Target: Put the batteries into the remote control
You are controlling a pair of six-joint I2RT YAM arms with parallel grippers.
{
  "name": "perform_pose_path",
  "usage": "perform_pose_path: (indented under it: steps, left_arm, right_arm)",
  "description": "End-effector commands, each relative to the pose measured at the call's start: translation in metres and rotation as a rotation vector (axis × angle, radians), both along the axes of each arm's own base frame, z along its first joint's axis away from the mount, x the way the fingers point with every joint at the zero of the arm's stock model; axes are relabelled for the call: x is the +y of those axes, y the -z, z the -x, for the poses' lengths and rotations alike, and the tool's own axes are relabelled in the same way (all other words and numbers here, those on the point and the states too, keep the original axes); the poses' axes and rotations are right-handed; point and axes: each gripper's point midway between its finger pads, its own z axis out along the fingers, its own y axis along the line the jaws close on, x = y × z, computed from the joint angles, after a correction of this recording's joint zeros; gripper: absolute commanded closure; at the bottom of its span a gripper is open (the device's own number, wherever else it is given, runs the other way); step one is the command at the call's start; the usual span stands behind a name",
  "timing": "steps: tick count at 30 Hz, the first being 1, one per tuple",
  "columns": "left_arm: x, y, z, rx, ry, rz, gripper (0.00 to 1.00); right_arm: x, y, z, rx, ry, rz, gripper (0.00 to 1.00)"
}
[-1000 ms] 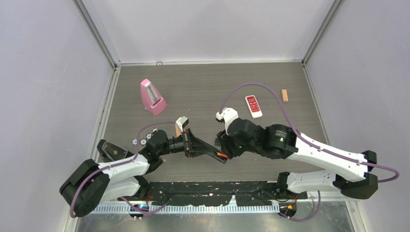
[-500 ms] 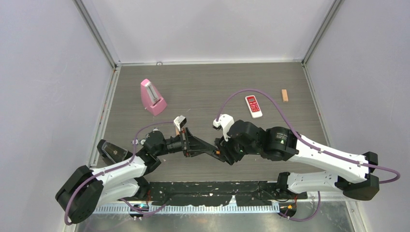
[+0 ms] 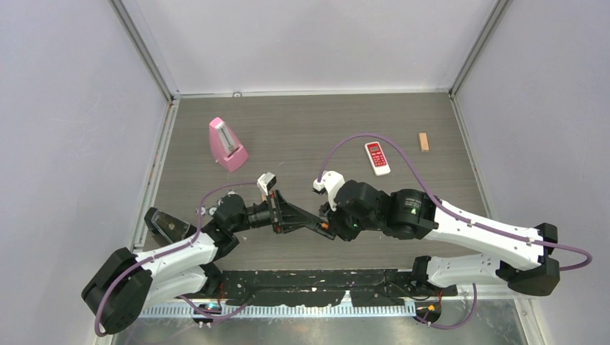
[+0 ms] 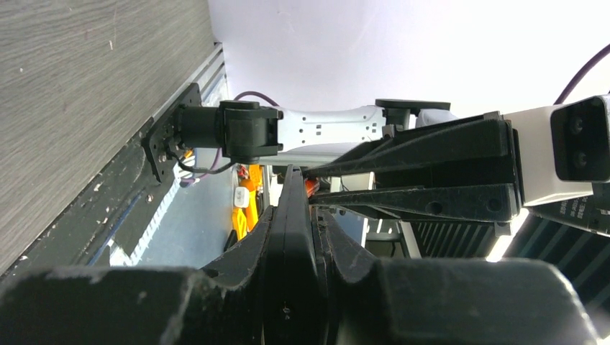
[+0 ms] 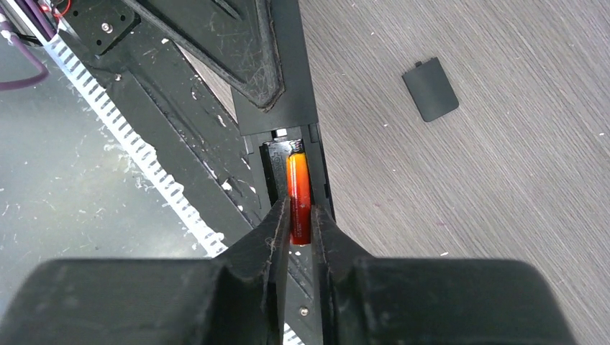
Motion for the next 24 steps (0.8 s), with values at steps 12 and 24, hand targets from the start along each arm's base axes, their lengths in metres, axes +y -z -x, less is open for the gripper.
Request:
perform_pose_path:
  steps: [12,24]
  left_arm:
    - [-0.001,-0.025,0.006,-0.066,0.033,0.052,1.00]
    - [-0.001,-0.023,0.012,-0.097,0.073,0.026,1.00]
  right_arm:
    - [-0.007,-0.002,-0.019,-0.075,0.084,0.030,0.90]
    - [-0.005,-0.004,-0.035,-0.157,0.089,0.065,0.93]
